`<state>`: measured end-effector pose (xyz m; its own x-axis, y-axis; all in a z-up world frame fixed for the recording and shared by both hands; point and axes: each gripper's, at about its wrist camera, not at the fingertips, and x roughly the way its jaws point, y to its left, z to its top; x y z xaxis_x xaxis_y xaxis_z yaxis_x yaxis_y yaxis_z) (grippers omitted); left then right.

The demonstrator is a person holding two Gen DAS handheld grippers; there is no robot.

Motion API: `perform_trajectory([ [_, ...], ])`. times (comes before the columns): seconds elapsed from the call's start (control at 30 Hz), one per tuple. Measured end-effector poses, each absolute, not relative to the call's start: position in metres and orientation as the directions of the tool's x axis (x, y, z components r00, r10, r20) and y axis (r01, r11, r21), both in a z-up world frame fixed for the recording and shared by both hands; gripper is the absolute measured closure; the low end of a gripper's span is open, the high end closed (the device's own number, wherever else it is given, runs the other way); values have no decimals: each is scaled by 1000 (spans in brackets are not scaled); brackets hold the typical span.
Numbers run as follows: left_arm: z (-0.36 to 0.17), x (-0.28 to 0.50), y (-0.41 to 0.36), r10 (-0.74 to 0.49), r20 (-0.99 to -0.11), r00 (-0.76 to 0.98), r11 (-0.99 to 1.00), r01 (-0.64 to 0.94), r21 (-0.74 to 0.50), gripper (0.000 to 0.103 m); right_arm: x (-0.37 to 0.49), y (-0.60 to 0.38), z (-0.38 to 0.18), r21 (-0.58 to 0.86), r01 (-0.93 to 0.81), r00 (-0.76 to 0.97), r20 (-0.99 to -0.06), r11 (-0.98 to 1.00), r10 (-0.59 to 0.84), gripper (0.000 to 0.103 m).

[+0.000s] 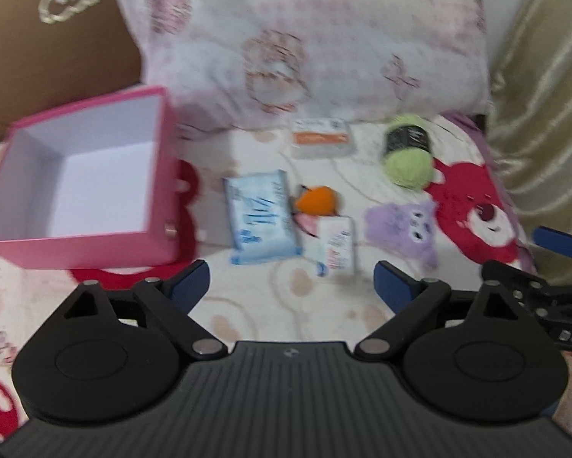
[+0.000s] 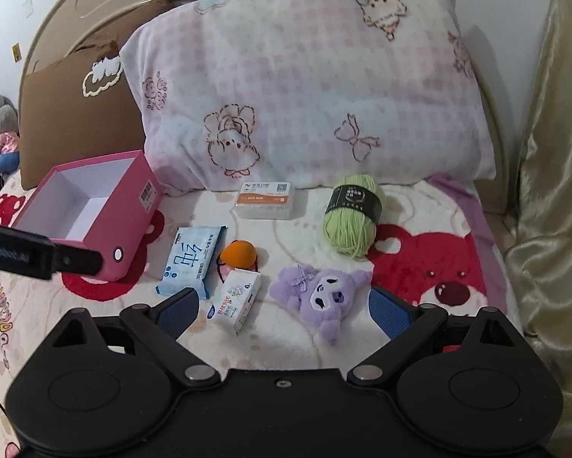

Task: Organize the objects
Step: 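Move the right gripper toward the purple plush toy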

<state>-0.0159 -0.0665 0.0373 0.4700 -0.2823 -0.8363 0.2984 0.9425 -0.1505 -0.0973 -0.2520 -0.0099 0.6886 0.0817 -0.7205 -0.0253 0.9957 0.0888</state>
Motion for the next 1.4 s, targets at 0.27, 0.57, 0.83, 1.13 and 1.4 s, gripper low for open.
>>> perform_trajectory([
  [0.27, 18, -15, -95, -337, -756, 562, 906, 413, -96, 17, -79, -262, -57, 103, -62, 629, -769, 993, 119, 12],
  [0.57, 5, 5, -121, -412, -756, 508, 855, 501, -129, 17, -58, -271, -94, 118, -3, 613, -784, 993, 95, 12],
  [0.83, -25, 29, -133, -436, -740, 513, 838, 532, -124, 17, -66, -296, -123, 296, -30, 705, -671, 955, 230, 12],
  [1.13, -56, 39, -141, -465, -772, 434, 824, 532, -198, 17, -59, -292, -134, 154, -16, 707, -697, 988, 120, 12],
  [1.4, -72, 45, -165, -500, -772, 392, 817, 508, -271, 21, -52, -287, -145, 74, 18, 739, -673, 997, 36, 12],
])
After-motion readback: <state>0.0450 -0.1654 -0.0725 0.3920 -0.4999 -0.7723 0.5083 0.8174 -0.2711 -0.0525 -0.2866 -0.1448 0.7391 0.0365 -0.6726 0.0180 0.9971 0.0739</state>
